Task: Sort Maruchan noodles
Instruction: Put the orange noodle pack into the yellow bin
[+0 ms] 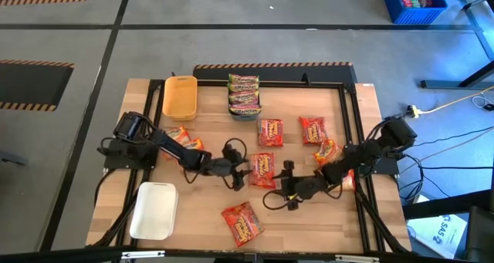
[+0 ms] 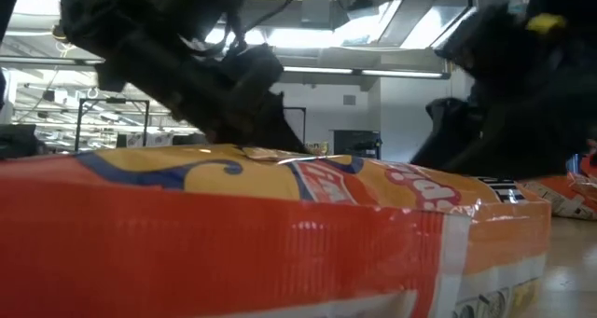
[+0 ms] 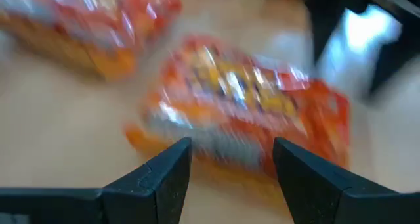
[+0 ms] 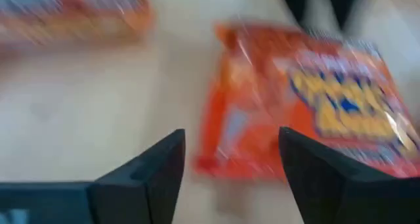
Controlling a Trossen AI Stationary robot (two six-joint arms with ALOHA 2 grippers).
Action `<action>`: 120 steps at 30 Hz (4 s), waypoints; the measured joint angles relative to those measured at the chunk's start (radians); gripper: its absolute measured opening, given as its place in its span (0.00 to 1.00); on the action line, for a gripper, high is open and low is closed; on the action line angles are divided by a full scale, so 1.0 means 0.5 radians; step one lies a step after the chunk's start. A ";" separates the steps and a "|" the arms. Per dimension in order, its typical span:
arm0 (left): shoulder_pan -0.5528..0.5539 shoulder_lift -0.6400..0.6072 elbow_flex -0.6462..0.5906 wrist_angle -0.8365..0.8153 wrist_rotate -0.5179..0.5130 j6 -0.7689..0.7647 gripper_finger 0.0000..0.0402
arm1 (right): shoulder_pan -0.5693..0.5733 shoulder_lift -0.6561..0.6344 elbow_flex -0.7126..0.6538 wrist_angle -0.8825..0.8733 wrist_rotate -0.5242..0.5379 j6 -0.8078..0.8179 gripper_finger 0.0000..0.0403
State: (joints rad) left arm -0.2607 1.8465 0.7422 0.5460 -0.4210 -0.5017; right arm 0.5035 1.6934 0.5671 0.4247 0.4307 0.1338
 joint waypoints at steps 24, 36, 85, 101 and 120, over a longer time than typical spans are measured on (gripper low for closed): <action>-0.190 -0.177 0.122 0.132 -0.167 0.441 0.52 | 0.091 -0.262 -0.006 -0.215 0.218 0.064 0.59; -0.143 0.064 0.073 -0.154 -0.008 -0.147 0.52 | -0.145 -0.049 -0.168 0.177 0.279 -0.016 0.59; -0.103 -0.054 0.054 -0.407 0.191 -1.150 0.71 | 0.066 -0.097 -0.179 0.100 0.096 0.073 0.76; -0.068 0.063 0.056 -0.191 0.200 -1.077 0.70 | -0.040 0.124 -0.071 0.108 0.099 -0.065 0.76; -0.063 0.090 0.054 0.247 0.035 -0.722 0.70 | -0.039 0.132 -0.033 0.086 0.330 -0.294 0.76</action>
State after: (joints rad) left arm -0.2920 1.8915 0.7692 0.6695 -0.4036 -0.8629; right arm 0.4839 1.7592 0.5506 0.4677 0.5955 -0.0130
